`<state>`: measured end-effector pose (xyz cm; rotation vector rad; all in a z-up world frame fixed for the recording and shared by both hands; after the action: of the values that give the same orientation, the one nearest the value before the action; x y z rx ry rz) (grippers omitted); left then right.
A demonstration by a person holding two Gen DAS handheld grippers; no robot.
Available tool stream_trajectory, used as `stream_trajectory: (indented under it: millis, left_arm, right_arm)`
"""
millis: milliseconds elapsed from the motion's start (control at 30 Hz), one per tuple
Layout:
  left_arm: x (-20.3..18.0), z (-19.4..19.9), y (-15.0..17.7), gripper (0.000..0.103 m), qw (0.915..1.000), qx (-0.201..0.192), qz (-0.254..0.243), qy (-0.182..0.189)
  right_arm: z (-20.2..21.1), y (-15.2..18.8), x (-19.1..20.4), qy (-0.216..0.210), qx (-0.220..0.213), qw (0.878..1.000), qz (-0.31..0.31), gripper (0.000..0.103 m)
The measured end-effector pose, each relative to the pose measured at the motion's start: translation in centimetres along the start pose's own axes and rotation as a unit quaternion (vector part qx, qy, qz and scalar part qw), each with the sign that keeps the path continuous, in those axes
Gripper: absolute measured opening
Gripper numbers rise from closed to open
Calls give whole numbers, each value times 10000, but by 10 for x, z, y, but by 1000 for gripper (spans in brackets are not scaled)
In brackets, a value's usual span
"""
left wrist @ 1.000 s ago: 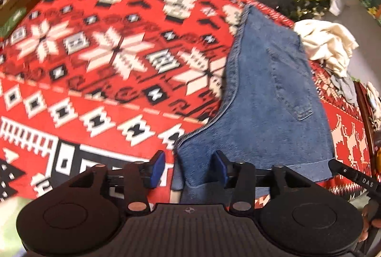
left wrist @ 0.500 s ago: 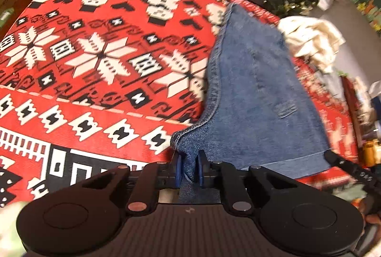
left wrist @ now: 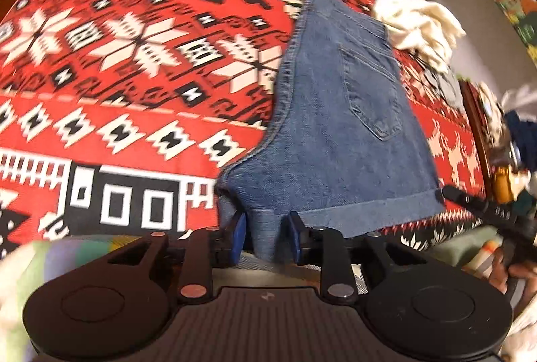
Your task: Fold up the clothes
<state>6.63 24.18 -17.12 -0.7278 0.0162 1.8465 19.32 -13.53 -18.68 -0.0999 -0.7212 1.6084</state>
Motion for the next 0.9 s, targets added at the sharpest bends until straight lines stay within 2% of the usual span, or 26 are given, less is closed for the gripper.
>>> stream_trajectory:
  millis: [33,133,200,333,400,500,567,600,733,800,867,900]
  left_arm:
    - [-5,1,0,7,9999,-61,-139,0]
    - [-14,8,-2,5,9989,-381,-269,66]
    - [-11,13,-8,5,9974,-650,-27,320]
    - [-5,5,-16,5,9980,-633,-24,-30]
    - [-1,-4,-15,6,9988,-410,-68,-254]
    - [11,-10,-15,13,9996,-128,207,-124]
    - [18,-13,-14,21,9990,132,344,-253]
    - [19,-15,-12,21,9985,228,337,-364]
    - [14,-12,-8,22,9982,168,145,-556]
    - [11,-10,-8,29,9978,90,7,-650]
    - [7,-9,-8,39,9970,14,-128,-761]
    - [7,-8,-8,39,9968,-7,-156,-787]
  right_arm:
    - [0,0,0,-4,-18,10000,-15,14]
    - [2,-2,-3,-44,-92,9999,-99,14]
    - [4,-4,-4,-100,-128,9998,-148,15]
    - [2,-4,-2,-163,-128,9997,-128,15]
    - [1,-4,-1,-183,-112,9997,-108,15]
    - [1,-5,-1,-205,-106,9997,-113,15]
    - [0,-5,-1,-203,-100,9997,-103,15]
    - [0,-5,-1,-201,-96,9997,-98,15]
    - [0,-3,-1,-180,-69,9998,-73,16]
    - [0,-3,-1,-147,-68,9999,-46,18]
    - [0,-3,0,-130,-90,9999,6,25]
    - [-1,-3,1,-131,-84,9999,49,26]
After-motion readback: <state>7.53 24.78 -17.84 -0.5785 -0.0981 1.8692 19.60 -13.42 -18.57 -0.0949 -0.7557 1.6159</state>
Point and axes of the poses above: each gripper's, at about its wrist camera, not at the fingertips, and z roughly against the way its jaws point, x to its left, y to its underside, the point moved 3 cm from there along -z, roughly the way its jaws point, and after that the axes turned 7 degrees about y, right-handed, at the moved point
